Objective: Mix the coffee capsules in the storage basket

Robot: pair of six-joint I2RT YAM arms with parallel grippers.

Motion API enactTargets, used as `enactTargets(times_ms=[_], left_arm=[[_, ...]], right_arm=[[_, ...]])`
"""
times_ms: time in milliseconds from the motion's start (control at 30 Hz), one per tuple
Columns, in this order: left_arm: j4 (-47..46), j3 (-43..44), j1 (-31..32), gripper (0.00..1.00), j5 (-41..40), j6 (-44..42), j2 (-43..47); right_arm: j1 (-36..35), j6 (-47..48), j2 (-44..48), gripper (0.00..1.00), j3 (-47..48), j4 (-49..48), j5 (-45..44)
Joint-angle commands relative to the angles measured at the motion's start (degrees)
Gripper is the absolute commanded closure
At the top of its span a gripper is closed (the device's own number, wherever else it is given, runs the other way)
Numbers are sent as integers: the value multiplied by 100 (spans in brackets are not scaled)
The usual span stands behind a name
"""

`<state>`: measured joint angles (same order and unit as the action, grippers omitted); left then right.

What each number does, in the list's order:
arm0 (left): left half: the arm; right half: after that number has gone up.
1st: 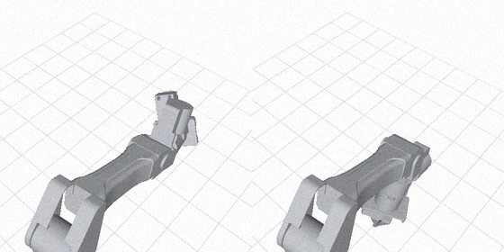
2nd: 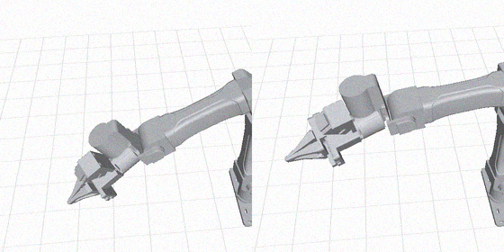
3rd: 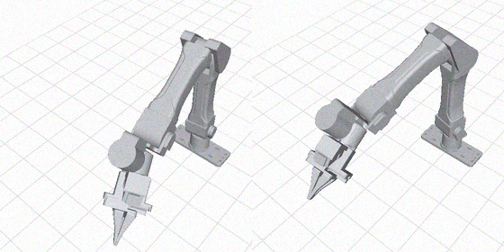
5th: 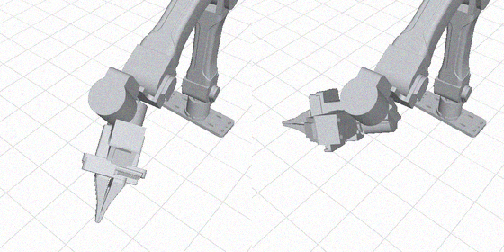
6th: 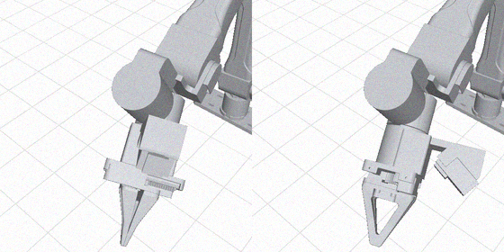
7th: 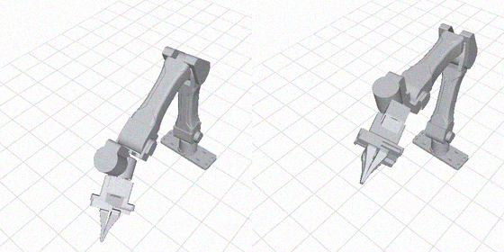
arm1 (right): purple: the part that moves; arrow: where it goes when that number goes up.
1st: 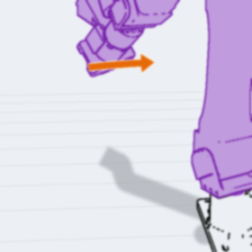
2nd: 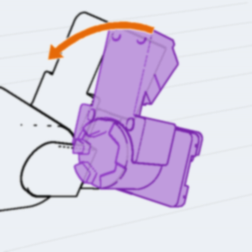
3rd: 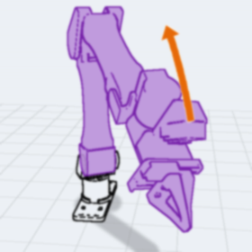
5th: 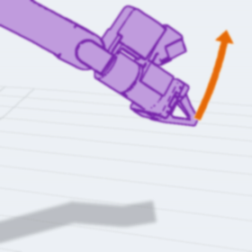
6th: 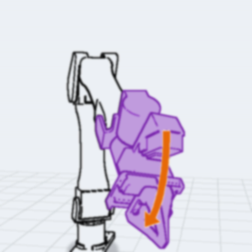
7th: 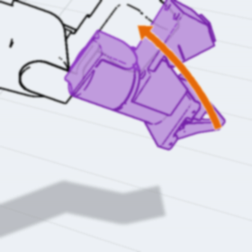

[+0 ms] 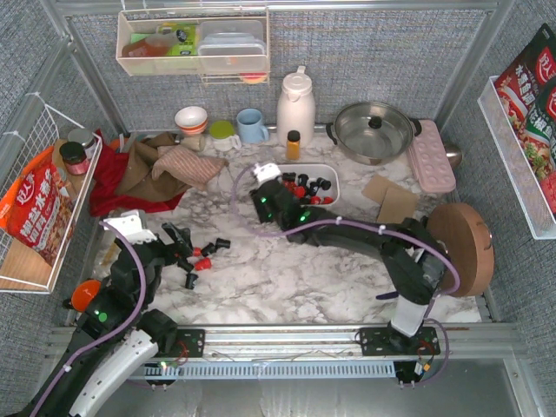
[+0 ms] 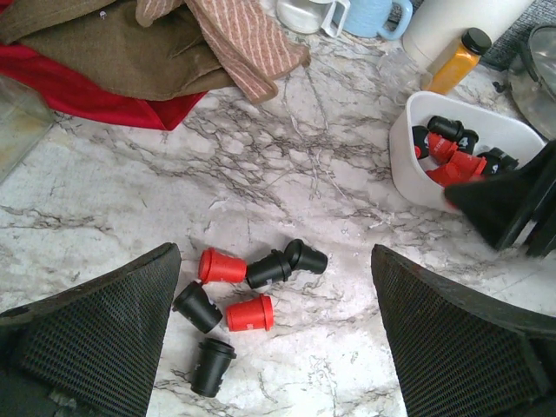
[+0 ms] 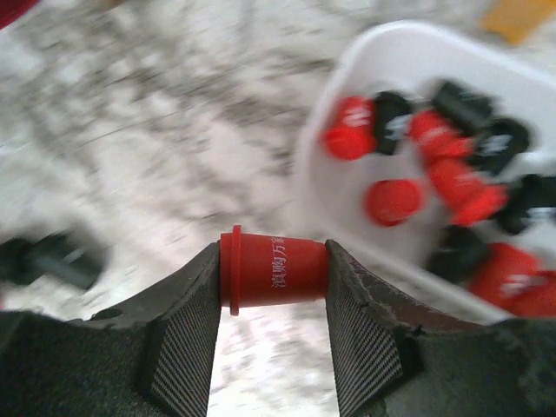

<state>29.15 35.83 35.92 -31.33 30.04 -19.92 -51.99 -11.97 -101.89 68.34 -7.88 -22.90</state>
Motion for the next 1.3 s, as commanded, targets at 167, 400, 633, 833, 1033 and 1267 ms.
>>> enactTargets(times_ms=[167,400,633,833,1033,1267], left_arm=[[-164,3,-1,1,-39,-15,-44],[-133,8,-6,1,-91,-7,-122],[-64,41,-6,1,-113,37,-370],[21,50,-6,1,-149,171,-616],[233,132,-6,1,-221,518,-736],[1067,127,-6,1,-145,2178,-1234]], right_arm=[[1814,490,-193,53,559,427,541],[2557,311,-685,28,1108,817,847],[2777,379,-198,18,954,1287,1029],[2637,338,1363,17,-435,1373,1399],[2475,230,2943,18,-2233,852,1593],[2470,101,3752,18,-3386,169,1396]])
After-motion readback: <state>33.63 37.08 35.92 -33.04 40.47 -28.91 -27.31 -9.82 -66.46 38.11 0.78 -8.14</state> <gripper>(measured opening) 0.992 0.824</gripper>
